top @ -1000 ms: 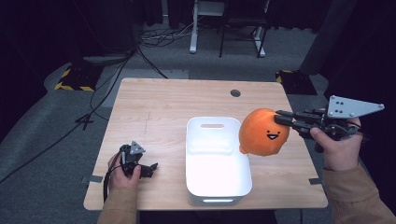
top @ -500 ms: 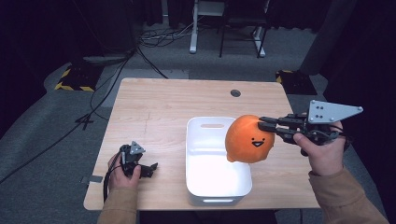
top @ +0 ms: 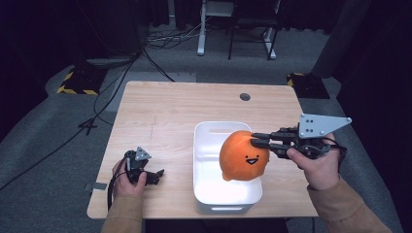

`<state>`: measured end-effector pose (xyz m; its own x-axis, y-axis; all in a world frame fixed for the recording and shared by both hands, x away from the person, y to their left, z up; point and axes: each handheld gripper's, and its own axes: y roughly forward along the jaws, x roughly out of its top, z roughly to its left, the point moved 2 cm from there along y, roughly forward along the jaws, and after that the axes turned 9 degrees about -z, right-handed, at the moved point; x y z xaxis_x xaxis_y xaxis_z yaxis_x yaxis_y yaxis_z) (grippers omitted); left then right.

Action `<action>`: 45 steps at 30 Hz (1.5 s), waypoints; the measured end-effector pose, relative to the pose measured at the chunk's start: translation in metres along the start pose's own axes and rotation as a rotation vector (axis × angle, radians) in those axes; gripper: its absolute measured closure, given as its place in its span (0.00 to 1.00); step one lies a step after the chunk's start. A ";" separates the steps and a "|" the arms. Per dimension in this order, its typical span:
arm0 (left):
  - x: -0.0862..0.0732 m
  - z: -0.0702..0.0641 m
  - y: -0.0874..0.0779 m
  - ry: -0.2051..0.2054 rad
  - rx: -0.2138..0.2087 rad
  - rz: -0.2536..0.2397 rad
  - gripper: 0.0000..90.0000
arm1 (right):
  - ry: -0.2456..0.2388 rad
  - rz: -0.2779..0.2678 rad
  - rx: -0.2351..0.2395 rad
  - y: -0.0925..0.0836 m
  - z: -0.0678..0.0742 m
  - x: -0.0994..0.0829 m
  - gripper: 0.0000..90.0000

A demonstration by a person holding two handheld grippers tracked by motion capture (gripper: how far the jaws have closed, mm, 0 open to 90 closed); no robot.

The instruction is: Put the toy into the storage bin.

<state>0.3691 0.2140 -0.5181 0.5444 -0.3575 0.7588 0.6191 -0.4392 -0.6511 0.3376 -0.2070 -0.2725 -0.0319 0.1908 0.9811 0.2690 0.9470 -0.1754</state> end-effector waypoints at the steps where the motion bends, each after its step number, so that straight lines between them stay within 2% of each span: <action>1: 0.000 0.000 0.000 -0.001 0.001 -0.003 0.00 | 0.005 0.001 0.003 0.001 0.001 -0.001 0.92; 11: 0.000 0.000 0.000 0.000 0.002 -0.003 0.00 | 0.025 0.018 0.039 0.011 0.008 -0.010 0.92; 16: 0.000 0.000 0.000 -0.001 0.002 -0.004 0.00 | 0.027 0.074 0.054 0.019 0.014 -0.022 0.92; 22: 0.000 0.000 0.000 0.000 0.002 -0.003 0.00 | 0.054 0.104 0.073 0.025 0.020 -0.038 0.92; 25: 0.000 0.000 0.000 0.000 0.002 -0.003 0.00 | 0.053 0.120 0.076 0.027 0.022 -0.042 0.92; 26: 0.000 0.000 0.000 0.000 0.002 -0.004 0.00 | 0.042 0.131 0.085 0.029 0.028 -0.044 0.92; 31: 0.000 0.000 0.000 -0.001 0.001 -0.003 0.00 | 0.026 0.157 0.089 0.030 0.036 -0.048 0.92; 33: 0.000 0.000 0.000 -0.001 0.002 -0.004 0.00 | 0.030 0.169 0.087 0.031 0.039 -0.050 0.92; 39: 0.000 0.000 0.000 0.000 0.002 -0.003 0.00 | 0.059 0.206 0.071 0.031 0.037 -0.062 0.91; 40: 0.000 0.000 0.000 -0.001 0.001 -0.003 0.00 | 0.053 0.230 0.068 0.032 0.038 -0.066 0.91; 43: 0.000 0.000 0.000 0.000 0.002 -0.003 0.00 | 0.055 0.246 0.079 0.035 0.042 -0.068 0.91; 45: 0.000 0.000 0.000 -0.001 0.001 -0.003 0.00 | 0.056 0.276 0.076 0.039 0.044 -0.072 0.91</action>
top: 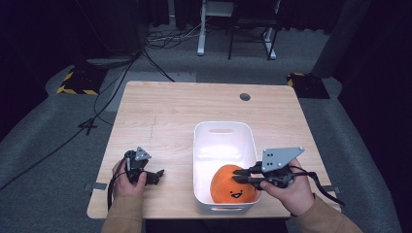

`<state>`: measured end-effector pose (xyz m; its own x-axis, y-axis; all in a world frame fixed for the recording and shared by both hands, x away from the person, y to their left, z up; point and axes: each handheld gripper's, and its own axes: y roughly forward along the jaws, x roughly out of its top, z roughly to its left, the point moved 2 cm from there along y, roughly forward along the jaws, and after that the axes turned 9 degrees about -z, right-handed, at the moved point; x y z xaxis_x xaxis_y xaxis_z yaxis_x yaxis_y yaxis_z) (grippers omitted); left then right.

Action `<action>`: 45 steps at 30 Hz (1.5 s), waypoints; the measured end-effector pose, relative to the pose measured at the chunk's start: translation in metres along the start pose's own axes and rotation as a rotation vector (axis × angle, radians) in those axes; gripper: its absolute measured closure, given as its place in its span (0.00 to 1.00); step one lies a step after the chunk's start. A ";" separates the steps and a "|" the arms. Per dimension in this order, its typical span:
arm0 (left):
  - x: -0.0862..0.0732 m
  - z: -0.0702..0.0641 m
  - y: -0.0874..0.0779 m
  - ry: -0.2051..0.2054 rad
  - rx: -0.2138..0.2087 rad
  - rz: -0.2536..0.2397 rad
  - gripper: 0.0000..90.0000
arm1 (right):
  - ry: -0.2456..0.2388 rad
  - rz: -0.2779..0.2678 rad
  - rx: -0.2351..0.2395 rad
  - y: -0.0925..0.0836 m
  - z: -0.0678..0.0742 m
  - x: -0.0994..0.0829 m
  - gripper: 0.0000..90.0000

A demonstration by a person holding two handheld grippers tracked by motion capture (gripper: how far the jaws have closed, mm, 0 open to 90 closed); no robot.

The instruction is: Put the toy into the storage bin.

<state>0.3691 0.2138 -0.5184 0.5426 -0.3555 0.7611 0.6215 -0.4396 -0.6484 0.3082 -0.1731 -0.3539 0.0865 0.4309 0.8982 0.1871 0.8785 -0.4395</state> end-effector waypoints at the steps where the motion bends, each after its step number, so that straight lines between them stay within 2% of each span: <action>1: 0.000 0.000 0.000 0.000 0.000 0.000 0.00 | 0.001 0.013 -0.002 0.001 0.000 -0.001 0.91; 10: 0.000 0.000 0.000 0.000 -0.001 0.003 0.00 | 0.004 0.073 0.005 0.008 0.002 -0.008 0.91; 12: 0.000 0.000 0.000 0.001 0.001 0.000 0.00 | 0.021 0.084 0.011 0.009 0.001 -0.012 0.91; 14: 0.000 0.000 0.000 0.000 0.001 0.000 0.00 | 0.041 0.105 0.009 0.008 0.000 -0.018 0.90; 15: 0.000 0.000 0.000 0.000 0.000 0.000 0.00 | 0.038 0.135 0.014 0.009 0.000 -0.022 0.90; 21: 0.000 0.000 0.000 0.001 0.001 0.000 0.00 | 0.040 0.143 0.026 0.010 0.002 -0.023 0.89; 25: 0.000 0.000 0.000 0.000 0.002 -0.002 0.00 | 0.087 0.122 0.027 0.006 -0.001 -0.027 0.88; 31: 0.000 0.000 0.000 0.001 0.001 0.000 0.00 | 0.114 0.107 0.030 0.005 -0.002 -0.028 0.82; 41: 0.000 0.000 0.000 -0.001 0.002 -0.006 0.00 | 0.119 0.074 0.004 0.001 -0.005 -0.024 0.67; 42: 0.000 0.000 0.000 0.001 0.004 -0.004 0.00 | 0.118 0.055 -0.009 0.000 -0.006 -0.022 0.62; 44: 0.000 0.000 0.000 -0.001 0.000 0.000 0.00 | 0.117 0.050 -0.014 -0.001 -0.007 -0.020 0.59; 45: 0.000 0.000 0.001 -0.003 -0.008 -0.001 0.00 | 0.107 0.037 -0.027 -0.004 -0.008 -0.011 0.56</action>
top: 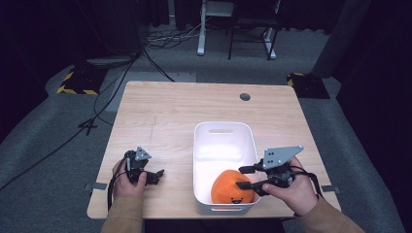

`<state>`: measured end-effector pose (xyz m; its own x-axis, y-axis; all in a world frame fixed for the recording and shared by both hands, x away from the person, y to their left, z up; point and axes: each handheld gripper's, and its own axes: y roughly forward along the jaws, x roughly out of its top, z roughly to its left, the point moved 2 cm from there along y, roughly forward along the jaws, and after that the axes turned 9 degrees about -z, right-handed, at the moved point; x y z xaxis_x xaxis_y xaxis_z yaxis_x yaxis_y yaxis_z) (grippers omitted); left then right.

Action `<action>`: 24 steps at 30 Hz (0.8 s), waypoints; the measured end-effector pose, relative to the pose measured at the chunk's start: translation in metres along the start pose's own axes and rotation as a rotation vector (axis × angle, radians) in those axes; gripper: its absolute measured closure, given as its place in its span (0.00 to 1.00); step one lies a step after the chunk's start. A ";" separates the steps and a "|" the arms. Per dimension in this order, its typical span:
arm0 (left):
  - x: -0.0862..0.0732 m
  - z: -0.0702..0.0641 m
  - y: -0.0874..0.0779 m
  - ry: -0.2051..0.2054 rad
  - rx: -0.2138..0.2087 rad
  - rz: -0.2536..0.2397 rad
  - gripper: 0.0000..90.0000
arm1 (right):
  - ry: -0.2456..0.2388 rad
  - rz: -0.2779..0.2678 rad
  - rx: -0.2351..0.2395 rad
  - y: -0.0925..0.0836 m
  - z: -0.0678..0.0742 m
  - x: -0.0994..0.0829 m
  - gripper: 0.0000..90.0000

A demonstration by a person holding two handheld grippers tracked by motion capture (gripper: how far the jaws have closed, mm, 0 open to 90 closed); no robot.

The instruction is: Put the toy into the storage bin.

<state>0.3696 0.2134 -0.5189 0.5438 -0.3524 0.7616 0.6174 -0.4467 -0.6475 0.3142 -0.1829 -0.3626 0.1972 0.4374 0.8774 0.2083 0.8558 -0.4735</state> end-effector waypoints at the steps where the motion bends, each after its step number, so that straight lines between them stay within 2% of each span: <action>1: 0.000 0.000 0.000 0.000 0.000 0.000 0.00 | 0.002 -0.012 0.003 -0.001 0.001 0.004 0.56; 3: 0.000 0.000 0.000 0.004 0.009 -0.006 0.00 | -0.006 -0.025 0.005 -0.002 0.001 0.008 0.55; 4: 0.000 0.000 0.000 0.004 0.006 -0.002 0.00 | -0.014 -0.050 0.002 -0.003 0.002 0.013 0.53; 9: 0.000 0.000 0.000 0.002 0.007 -0.007 0.00 | -0.025 -0.067 -0.010 0.003 0.000 0.017 0.50; 10: 0.000 0.000 0.000 0.005 0.007 -0.001 0.00 | -0.033 -0.070 -0.035 0.003 -0.002 0.020 0.47; 13: 0.000 0.000 0.000 0.002 0.005 -0.006 0.00 | -0.030 -0.082 -0.050 0.002 -0.005 0.022 0.45; 14: 0.000 0.000 0.000 0.003 0.004 -0.003 0.00 | -0.022 -0.103 -0.081 -0.002 -0.010 0.025 0.44; 17: 0.000 0.000 0.000 0.004 0.009 -0.007 0.00 | -0.021 -0.121 -0.103 -0.005 -0.014 0.026 0.43; 19: 0.000 0.000 0.000 0.003 0.010 -0.007 0.00 | -0.005 -0.155 -0.145 -0.012 -0.023 0.026 0.41; 24: 0.000 0.000 0.000 0.002 0.006 -0.005 0.00 | -0.011 -0.165 -0.208 -0.023 -0.035 0.024 0.39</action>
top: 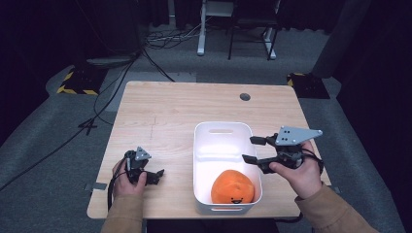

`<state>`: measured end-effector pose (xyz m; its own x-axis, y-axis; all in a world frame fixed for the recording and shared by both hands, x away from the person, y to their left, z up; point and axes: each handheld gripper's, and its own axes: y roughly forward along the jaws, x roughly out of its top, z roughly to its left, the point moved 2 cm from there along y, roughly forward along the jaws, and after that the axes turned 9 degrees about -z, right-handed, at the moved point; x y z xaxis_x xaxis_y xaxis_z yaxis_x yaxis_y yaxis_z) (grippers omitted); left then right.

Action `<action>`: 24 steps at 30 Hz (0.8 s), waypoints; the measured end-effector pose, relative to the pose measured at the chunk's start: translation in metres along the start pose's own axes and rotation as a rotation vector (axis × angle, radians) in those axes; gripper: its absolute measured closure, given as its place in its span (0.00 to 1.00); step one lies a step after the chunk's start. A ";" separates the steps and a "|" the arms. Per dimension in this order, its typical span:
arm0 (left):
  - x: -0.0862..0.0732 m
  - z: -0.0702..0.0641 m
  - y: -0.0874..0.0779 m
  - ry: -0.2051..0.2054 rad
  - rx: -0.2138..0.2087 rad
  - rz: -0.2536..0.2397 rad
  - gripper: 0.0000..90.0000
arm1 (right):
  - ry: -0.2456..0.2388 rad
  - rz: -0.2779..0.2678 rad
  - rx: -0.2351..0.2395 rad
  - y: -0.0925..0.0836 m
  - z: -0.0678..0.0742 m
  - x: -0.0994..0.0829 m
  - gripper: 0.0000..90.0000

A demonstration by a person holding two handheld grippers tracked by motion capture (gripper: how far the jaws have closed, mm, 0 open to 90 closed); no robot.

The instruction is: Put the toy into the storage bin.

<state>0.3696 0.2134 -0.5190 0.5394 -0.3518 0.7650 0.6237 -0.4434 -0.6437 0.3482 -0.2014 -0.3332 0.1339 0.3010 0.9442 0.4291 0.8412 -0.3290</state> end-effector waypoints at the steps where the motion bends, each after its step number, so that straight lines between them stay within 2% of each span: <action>1: 0.000 0.000 0.000 0.001 -0.001 0.001 0.00 | 0.006 0.001 -0.007 -0.001 -0.003 -0.001 0.39; 2: 0.000 0.000 0.000 0.001 -0.001 0.001 0.00 | 0.006 0.001 -0.007 -0.001 -0.003 -0.001 0.39; 6: 0.000 0.000 0.000 -0.001 0.007 0.000 0.00 | -0.004 0.012 -0.062 -0.010 -0.018 -0.006 0.38; 11: 0.000 0.000 0.000 -0.001 0.007 0.000 0.00 | -0.005 0.024 -0.095 -0.017 -0.028 -0.009 0.35; 12: 0.000 0.000 0.000 -0.001 0.007 0.000 0.00 | 0.003 0.026 -0.117 -0.019 -0.032 -0.010 0.33; 13: 0.000 0.000 0.000 -0.001 0.007 0.000 0.00 | 0.003 0.026 -0.117 -0.019 -0.032 -0.010 0.33; 14: 0.000 0.000 0.000 0.000 0.006 0.001 0.00 | -0.003 0.035 -0.147 -0.021 -0.037 -0.012 0.32; 16: 0.000 0.000 0.000 0.000 0.006 0.000 0.00 | 0.000 0.041 -0.160 -0.022 -0.039 -0.013 0.32; 18: 0.000 0.000 -0.001 0.001 -0.003 0.006 0.00 | 0.006 0.048 -0.179 -0.025 -0.045 -0.016 0.30; 19: 0.000 0.000 0.000 0.000 0.002 0.002 0.00 | 0.013 0.064 -0.203 -0.029 -0.050 -0.020 0.29; 24: 0.000 0.000 0.000 0.000 0.005 0.001 0.00 | 0.019 0.088 -0.250 -0.035 -0.062 -0.030 0.27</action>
<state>0.3694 0.2135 -0.5188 0.5399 -0.3518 0.7646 0.6261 -0.4392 -0.6442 0.3849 -0.2674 -0.3489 0.1963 0.3575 0.9130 0.6218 0.6746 -0.3979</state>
